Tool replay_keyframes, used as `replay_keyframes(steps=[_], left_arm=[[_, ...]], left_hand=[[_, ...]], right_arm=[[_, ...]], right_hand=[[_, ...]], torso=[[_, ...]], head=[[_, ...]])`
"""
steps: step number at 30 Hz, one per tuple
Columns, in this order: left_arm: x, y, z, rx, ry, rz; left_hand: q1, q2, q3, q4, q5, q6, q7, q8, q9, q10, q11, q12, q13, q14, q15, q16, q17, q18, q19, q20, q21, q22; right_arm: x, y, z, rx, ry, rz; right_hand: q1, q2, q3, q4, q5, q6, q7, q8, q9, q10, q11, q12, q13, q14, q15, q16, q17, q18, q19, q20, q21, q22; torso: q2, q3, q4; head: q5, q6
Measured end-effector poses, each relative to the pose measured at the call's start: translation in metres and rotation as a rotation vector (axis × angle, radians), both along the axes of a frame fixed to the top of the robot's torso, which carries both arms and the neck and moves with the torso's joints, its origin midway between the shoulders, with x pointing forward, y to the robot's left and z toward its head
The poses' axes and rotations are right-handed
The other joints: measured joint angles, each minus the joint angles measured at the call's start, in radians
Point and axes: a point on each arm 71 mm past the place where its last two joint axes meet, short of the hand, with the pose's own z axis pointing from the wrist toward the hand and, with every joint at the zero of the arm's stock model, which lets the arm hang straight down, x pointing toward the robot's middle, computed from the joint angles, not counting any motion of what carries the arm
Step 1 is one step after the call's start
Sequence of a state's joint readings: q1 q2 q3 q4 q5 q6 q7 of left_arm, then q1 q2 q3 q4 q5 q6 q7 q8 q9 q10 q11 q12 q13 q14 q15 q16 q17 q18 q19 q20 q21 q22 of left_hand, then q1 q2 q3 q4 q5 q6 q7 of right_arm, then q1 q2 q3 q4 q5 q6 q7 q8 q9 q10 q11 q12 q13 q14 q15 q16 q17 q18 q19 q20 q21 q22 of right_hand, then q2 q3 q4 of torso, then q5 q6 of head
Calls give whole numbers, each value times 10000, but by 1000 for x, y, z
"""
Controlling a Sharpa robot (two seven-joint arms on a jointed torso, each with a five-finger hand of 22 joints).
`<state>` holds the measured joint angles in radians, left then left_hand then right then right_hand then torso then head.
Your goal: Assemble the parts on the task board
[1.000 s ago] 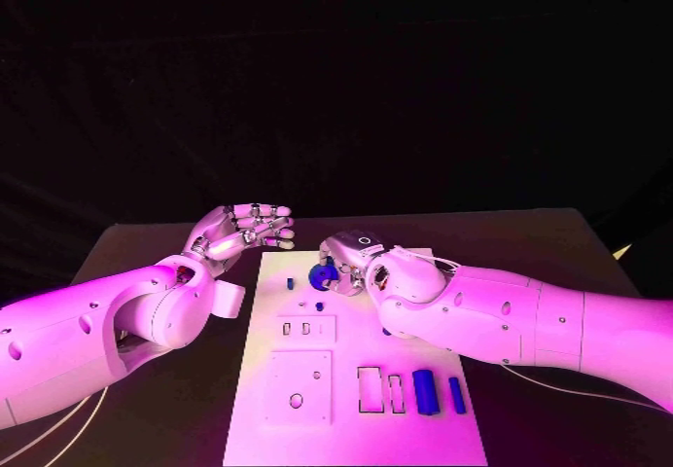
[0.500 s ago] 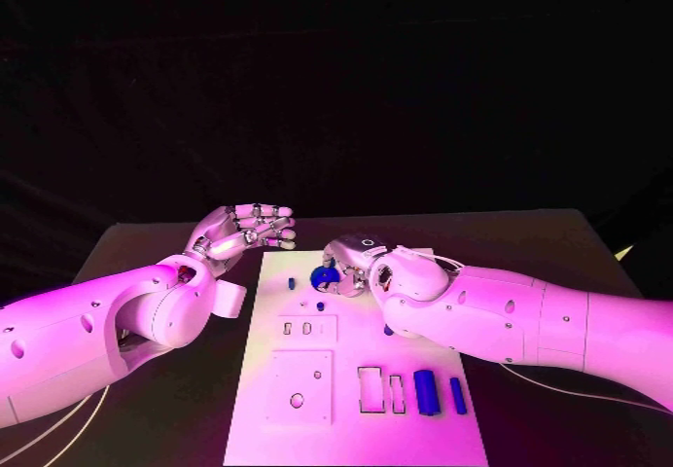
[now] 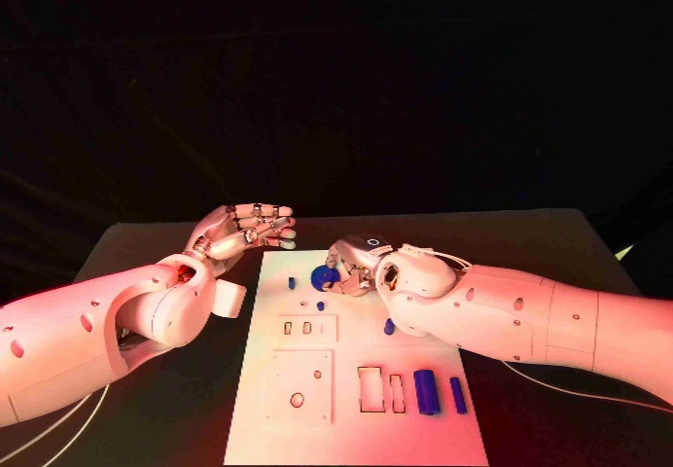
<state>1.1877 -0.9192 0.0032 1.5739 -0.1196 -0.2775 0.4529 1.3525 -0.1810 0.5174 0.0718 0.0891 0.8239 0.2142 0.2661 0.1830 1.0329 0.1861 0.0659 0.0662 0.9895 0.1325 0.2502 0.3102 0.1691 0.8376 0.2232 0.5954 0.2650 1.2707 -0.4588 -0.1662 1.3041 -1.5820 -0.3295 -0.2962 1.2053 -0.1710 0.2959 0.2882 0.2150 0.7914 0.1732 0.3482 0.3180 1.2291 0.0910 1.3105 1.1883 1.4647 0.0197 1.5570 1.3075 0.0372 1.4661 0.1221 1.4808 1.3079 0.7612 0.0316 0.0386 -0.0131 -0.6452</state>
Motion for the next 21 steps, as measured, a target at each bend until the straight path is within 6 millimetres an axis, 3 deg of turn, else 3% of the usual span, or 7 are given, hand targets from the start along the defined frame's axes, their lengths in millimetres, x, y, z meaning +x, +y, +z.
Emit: replay_keyframes(steps=[8, 14, 21], left_arm=[[0, 2, 0, 6, 6, 23], [0, 3, 0, 17, 9, 54], [0, 6, 0, 37, 14, 104]], left_hand=[[0, 0, 0, 0, 0, 0, 0, 0, -1, 0, -1, 0, 0, 0, 0, 0, 0, 1, 0, 0, 0, 0], [0, 0, 0, 0, 0, 0, 0, 0, -1, 0, 0, 0, 0, 0, 0, 0, -1, 0, 1, 0, 0, -1], [0, 0, 0, 0, 0, 0, 0, 0, -1, 1, -1, 0, 0, 0, 0, 0, -2, 1, 1, 1, 0, -1]], right_arm=[[-7, -19, 0, 144, 53, -93], [-15, -41, 13, 549, -173, -189], [-17, -89, 36, 1493, -83, -988]], right_hand=[[5, 88, 123, -40, 200, 107, -30, 0, 8, 73, 2, 80, 92, 0, 0, 0, -1, 2, 0, 0, 4, -1], [112, 74, 247, -111, 252, 121, -42, 0, 4, 110, -34, 121, 157, 0, 0, 41, -1, 2, 0, 0, 81, -2], [875, -419, 566, -431, 49, 233, -18, -51, -54, 251, -36, 158, 249, 0, -1, 41, -1, 3, 0, 0, 81, -3]], torso=[[-3, 3, -5], [-20, 6, -38], [-48, 17, -88]], head=[[27, -15], [48, 1], [46, 47]])
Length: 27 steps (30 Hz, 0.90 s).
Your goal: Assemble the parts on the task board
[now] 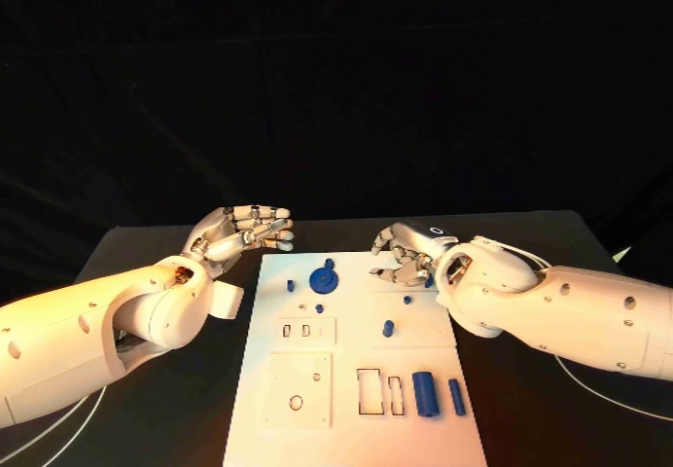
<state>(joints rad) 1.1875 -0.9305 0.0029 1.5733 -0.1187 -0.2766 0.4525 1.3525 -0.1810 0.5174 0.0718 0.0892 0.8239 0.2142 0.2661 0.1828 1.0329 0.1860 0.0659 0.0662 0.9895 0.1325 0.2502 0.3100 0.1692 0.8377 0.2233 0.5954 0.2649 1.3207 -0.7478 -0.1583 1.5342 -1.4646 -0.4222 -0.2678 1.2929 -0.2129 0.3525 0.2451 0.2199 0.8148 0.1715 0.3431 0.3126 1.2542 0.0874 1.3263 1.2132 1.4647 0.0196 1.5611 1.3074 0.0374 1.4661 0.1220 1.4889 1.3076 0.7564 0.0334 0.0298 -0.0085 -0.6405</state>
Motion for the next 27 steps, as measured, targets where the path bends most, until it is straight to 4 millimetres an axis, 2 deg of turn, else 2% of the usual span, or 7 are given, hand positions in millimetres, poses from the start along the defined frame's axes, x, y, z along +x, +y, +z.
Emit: replay_keyframes(steps=[5, 10, 14, 20, 27], left_arm=[[0, 0, 0, 1, 1, 2], [0, -1, 0, -8, 2, -18], [0, -1, 0, -14, 4, -35], [0, -3, 0, -30, 12, -79], [1, -5, -1, -33, 22, -90]], left_hand=[[0, 0, 0, 0, 0, -37, -37, 0, 0, 0, 0, 0, 0, 0, 0, 0, 16, -1, 0, 0, 46, 12], [0, 0, 0, 0, 0, -36, -37, 0, 0, 0, 0, 0, 0, 0, 0, 0, 16, 0, 0, 0, 46, 12], [0, 0, 0, 0, 0, -36, -37, 0, 0, 0, 0, 0, 0, 0, 0, 0, 15, -1, 1, 0, 45, 12], [0, 0, 0, 0, 0, -36, -37, 0, -1, 0, 0, 0, 0, 0, 0, 0, 15, 0, 1, 0, 45, 11], [0, 0, 0, 0, 0, -36, -37, 0, -1, 0, 0, 0, 0, 0, 0, 0, 14, 0, 1, 0, 44, 10]], right_arm=[[2, -38, 8, 579, 325, -637], [5, -70, 9, 815, 729, -1087], [8, -87, 6, 793, 1117, -1275], [10, -106, 1, 593, 1612, -1378], [11, -110, -7, 429, 1955, -1302]], right_hand=[[481, -171, 58, -285, -198, 0, 0, -63, -35, 0, 0, 0, -12, 0, 0, 0, 0, 0, 0, 0, 0, 0], [714, -404, -210, -377, -343, -127, -18, -225, -100, -658, 31, -497, -613, 0, 0, 0, -1, 0, 0, 0, -554, -1], [828, -415, -434, -376, -343, -198, -2, -270, -118, -773, 21, -550, -708, 0, 0, 0, -1, 0, 0, 0, -677, -2], [1013, -312, -782, -299, -343, -259, 40, -270, -130, -809, 55, -550, -696, 0, 0, 0, 7, -1, 0, 0, -677, -2], [1213, -182, -852, -228, -203, -160, 52, -270, -115, -689, 61, -465, -521, 0, 0, -1, 7, 0, 0, 0, -619, 6]], torso=[[-29, 6, -50], [-45, 26, -86], [-44, 33, -84], [-40, 25, -61], [-40, 19, -36]], head=[[-36, 1], [-233, 103], [-329, 139], [-407, 117], [-495, 81]])
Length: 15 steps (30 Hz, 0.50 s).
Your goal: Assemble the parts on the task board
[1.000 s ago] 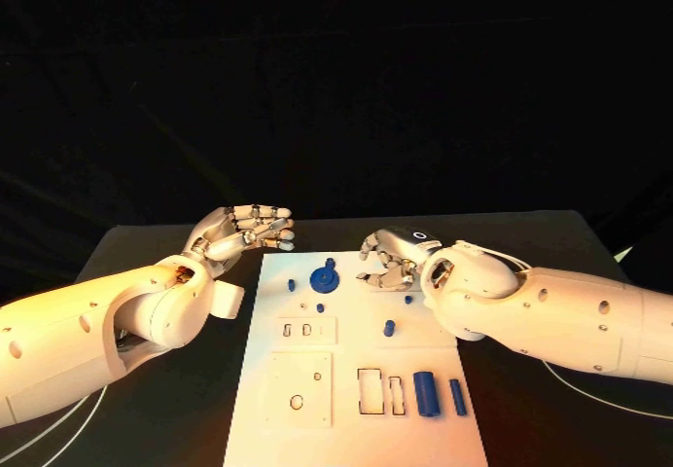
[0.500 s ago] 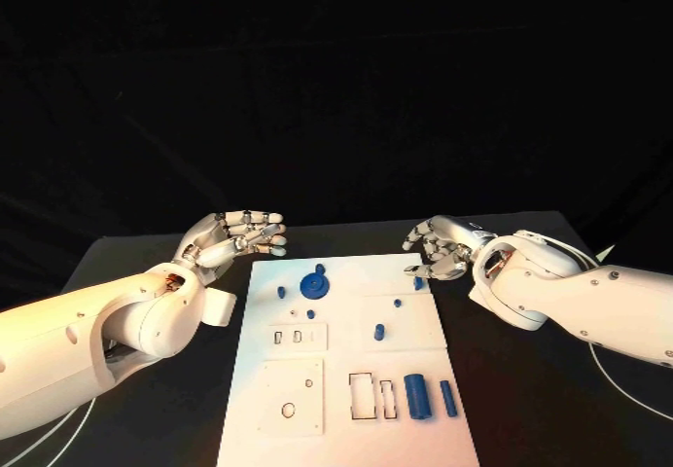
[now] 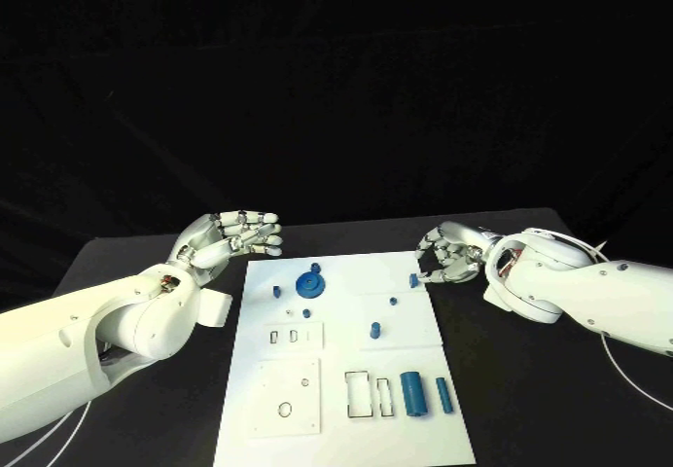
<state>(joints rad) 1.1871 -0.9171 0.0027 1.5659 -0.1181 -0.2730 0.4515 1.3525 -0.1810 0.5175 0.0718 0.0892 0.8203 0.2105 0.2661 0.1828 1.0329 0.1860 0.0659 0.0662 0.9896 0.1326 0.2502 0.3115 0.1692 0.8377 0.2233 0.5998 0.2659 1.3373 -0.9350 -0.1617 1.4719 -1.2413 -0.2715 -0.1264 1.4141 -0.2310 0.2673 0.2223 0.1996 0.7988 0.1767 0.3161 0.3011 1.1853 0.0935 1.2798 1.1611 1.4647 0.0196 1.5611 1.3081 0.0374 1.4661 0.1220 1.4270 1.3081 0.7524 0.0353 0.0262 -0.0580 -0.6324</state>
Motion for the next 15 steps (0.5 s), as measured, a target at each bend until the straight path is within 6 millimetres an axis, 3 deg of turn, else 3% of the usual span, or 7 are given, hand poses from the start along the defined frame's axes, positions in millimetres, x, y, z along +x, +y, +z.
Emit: replay_keyframes(steps=[15], left_arm=[[1, 2, -1, 12, 6, 26]], left_hand=[[0, 0, 0, 0, 0, 0, 0, 0, 0, 0, 0, 0, 0, 0, 0, 0, -1, 0, 0, 0, -3, -1]], right_arm=[[1, 6, -15, -74, 364, 150]], right_hand=[[113, 113, 120, 141, 154, 266, -87, 122, 44, 285, -47, 192, 201, 0, 0, 0, -2, 0, 0, 0, 177, -1]], torso=[[4, -19, -3]], head=[[37, -86]])
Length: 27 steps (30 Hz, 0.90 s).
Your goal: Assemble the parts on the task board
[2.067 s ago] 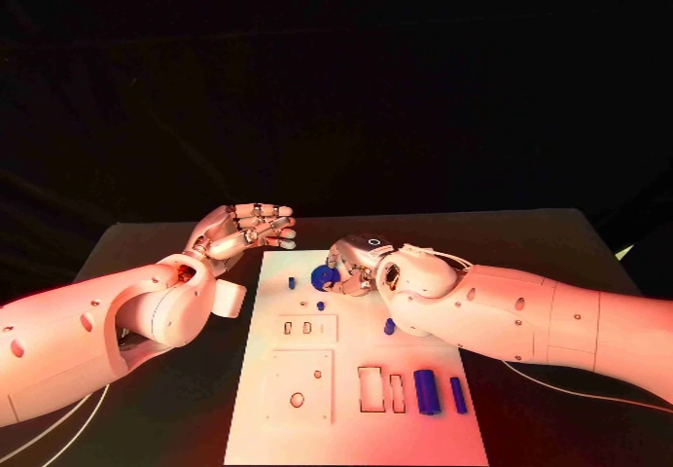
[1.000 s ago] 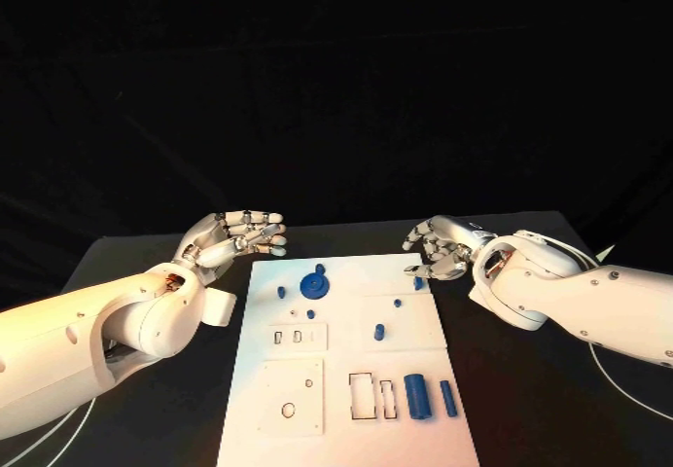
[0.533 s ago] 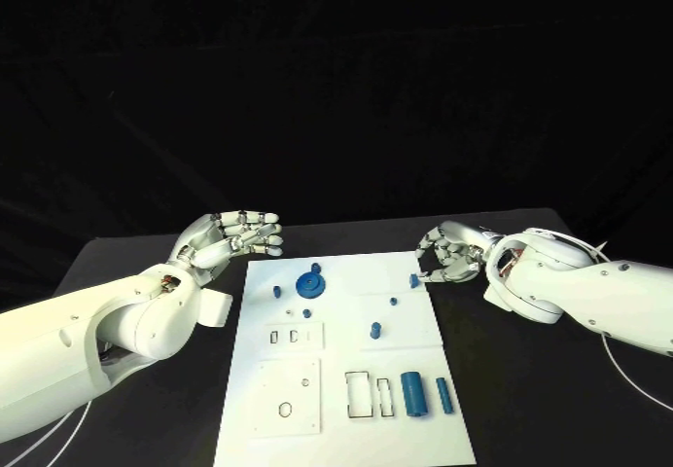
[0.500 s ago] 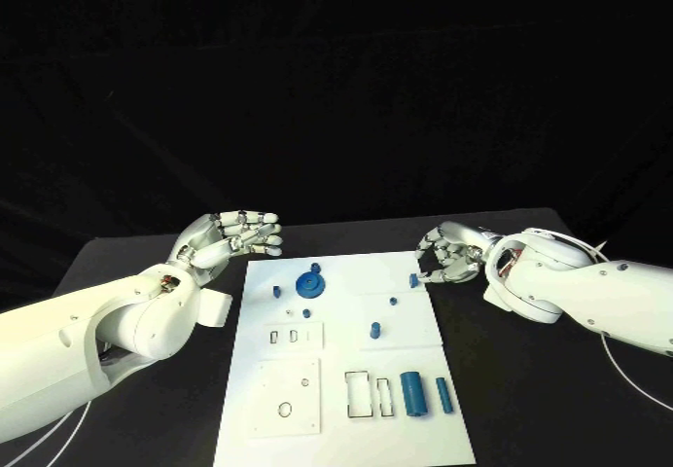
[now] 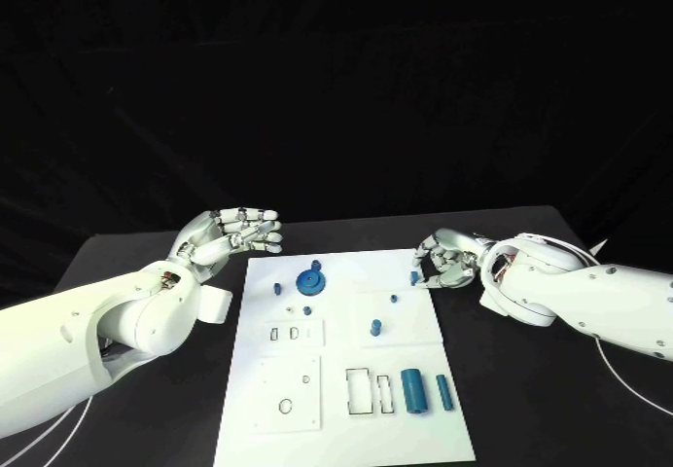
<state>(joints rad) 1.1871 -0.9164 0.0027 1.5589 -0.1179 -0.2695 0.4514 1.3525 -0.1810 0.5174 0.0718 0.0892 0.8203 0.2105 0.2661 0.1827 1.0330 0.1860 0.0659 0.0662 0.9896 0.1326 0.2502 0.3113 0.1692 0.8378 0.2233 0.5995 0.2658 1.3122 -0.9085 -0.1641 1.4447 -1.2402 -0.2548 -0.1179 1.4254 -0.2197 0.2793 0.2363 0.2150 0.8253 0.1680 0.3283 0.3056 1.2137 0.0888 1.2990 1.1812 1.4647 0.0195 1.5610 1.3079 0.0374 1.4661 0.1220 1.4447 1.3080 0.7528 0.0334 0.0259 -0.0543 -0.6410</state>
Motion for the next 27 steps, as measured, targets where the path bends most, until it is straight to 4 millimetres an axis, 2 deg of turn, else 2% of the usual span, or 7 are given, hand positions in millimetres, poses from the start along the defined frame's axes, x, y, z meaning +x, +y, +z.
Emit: replay_keyframes(steps=[3, 7, 13, 19, 22, 27], left_arm=[[0, 0, 0, 3, 1, 6], [0, 1, 0, 5, 2, 9], [0, 1, 0, 9, 6, 18], [0, 1, 0, 12, 9, 21], [0, 2, 0, 14, 11, 27], [0, 2, 0, 18, 15, 34]], left_hand=[[0, 0, 0, 0, 0, 0, 0, 0, 0, 0, 0, 0, 0, 0, 0, 0, 0, 0, 0, 0, 0, 0], [0, 0, 0, 0, 0, 0, 0, 0, 0, 0, 0, 0, 0, 0, 0, 0, 0, 0, 0, 0, 0, -1], [0, 0, 0, 0, 0, 0, 0, 0, 0, 0, 0, 0, 0, 0, 0, 0, -1, 1, 0, 0, 0, -1], [0, 0, 0, 0, 0, 0, 0, 0, -1, 0, 0, 0, 0, 0, 0, 0, -1, 0, 0, 0, -1, -1], [0, 0, 0, 0, 0, 0, 0, 0, 0, 0, 0, 0, 0, 0, 0, 0, -1, 0, 0, 0, -1, -1], [0, 0, 0, 0, 0, 0, 0, 0, -1, 0, 0, 0, 0, 0, 0, 0, -2, 0, 0, 0, -1, -1]], right_arm=[[0, 1, -2, 2, 23, 11], [0, 3, -4, 14, 47, 33], [-1, 5, -6, 18, 76, 44], [0, 4, -8, 0, 93, -5], [0, 4, -8, 1, 99, 3], [0, 7, -8, 28, 64, 24]], right_hand=[[0, 0, 39, 39, 0, 46, 25, 44, 1, 14, -14, 2, 42, 0, 0, 0, 0, -1, 0, 0, 15, -1], [39, 39, 160, 71, 40, 151, -71, 83, 13, 138, -69, 77, 117, 0, 0, 0, -1, -1, 0, 0, 56, -1], [105, 105, 419, 79, 40, 261, -116, 124, 13, 261, -122, 128, 176, 2, -75, 0, -1, -1, 0, 0, 100, -2], [146, 147, 587, 30, 40, 358, -143, 161, 12, 298, -157, 169, 221, 2, -74, 0, -2, -1, 0, 0, 140, -3], [197, 198, 740, 6, 40, 435, -169, 202, 13, 380, -182, 168, 264, 37, -110, 0, -2, 0, 2, -77, 141, -3], [233, 241, 920, -2, 40, 576, -219, 252, 30, 508, -239, 303, 389, 2, -146, 0, -3, 0, 2, -77, 202, -4]], torso=[[0, -1, -1], [1, -5, 0], [0, -5, -9], [-7, 1, -14], [-9, 3, -19], [-11, 5, -19]], head=[[15, -32], [16, -46], [17, -74], [25, -102], [30, -108], [26, -118]])
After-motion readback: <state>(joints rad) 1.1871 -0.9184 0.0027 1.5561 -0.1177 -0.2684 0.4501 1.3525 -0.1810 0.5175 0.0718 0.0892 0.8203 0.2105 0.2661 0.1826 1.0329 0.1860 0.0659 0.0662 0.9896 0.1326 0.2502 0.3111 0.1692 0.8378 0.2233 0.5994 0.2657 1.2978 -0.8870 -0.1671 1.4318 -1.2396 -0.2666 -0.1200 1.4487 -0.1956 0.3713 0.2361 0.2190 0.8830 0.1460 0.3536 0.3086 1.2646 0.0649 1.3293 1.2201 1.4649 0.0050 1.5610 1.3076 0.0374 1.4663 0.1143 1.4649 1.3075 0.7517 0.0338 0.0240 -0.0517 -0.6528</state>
